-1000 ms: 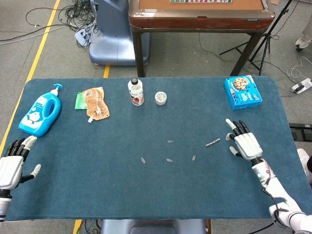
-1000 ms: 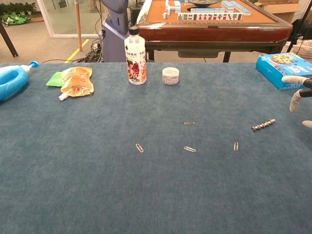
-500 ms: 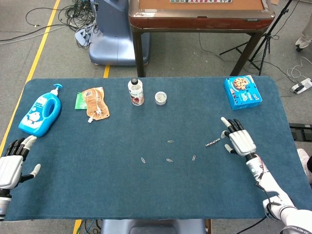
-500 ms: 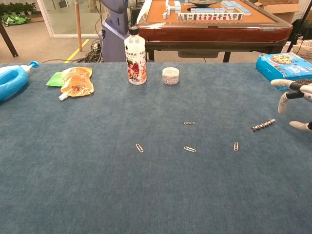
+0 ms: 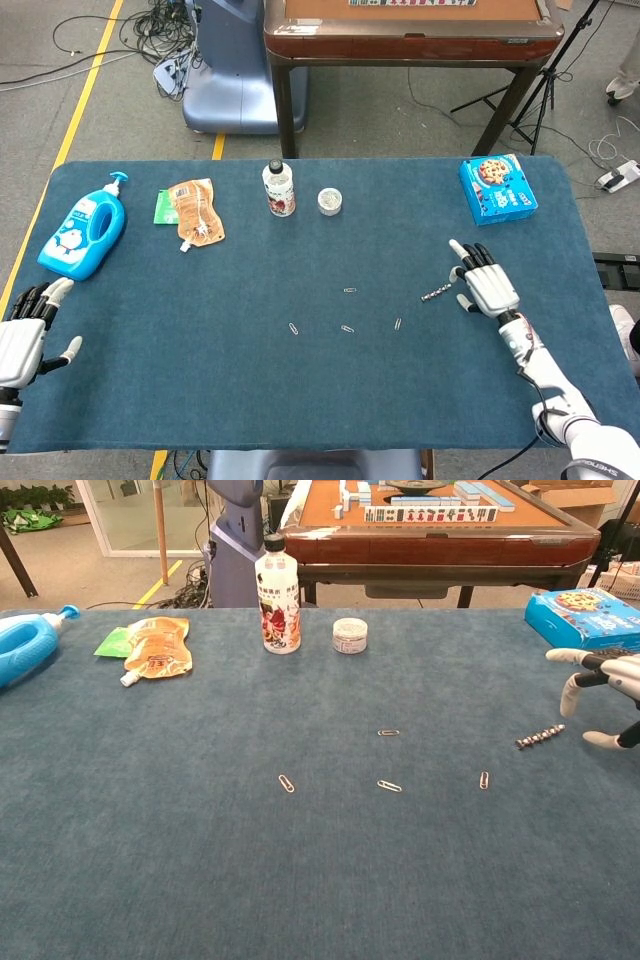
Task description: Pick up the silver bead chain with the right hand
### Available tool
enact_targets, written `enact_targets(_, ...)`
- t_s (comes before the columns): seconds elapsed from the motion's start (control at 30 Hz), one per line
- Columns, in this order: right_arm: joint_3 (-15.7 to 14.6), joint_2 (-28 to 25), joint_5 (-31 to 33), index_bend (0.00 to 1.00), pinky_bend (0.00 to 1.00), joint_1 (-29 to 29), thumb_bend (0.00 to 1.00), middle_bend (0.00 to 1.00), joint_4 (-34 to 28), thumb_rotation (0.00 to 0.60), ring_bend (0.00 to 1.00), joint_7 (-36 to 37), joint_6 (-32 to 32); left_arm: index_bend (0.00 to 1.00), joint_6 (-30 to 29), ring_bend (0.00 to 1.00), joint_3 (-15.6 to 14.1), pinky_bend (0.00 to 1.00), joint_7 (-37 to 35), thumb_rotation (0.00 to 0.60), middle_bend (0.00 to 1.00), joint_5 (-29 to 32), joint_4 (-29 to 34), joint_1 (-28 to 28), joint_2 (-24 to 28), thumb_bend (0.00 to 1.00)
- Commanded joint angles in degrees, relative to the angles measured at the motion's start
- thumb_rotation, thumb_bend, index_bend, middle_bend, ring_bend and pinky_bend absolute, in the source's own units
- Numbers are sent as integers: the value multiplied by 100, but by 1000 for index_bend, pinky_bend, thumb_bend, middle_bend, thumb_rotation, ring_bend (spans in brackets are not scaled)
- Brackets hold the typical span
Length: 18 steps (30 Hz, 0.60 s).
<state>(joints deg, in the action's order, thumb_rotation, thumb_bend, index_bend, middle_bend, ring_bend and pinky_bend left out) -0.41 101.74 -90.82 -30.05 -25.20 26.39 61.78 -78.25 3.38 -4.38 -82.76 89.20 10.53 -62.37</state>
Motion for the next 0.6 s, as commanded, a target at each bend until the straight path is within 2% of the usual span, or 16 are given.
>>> enact_targets(0.03,-7,44,2,446,0,-39,315,0,53,600,0,52,-43,52,3,0,3,0,-26,600,0,3,-14,0,4,363)
enact_targets(0.6,-20,261,33,454,0,-237,312,0,341,600,0,231,-255,42,-35,0,15,0,-209,600,0,-30,-108,-11,15,363)
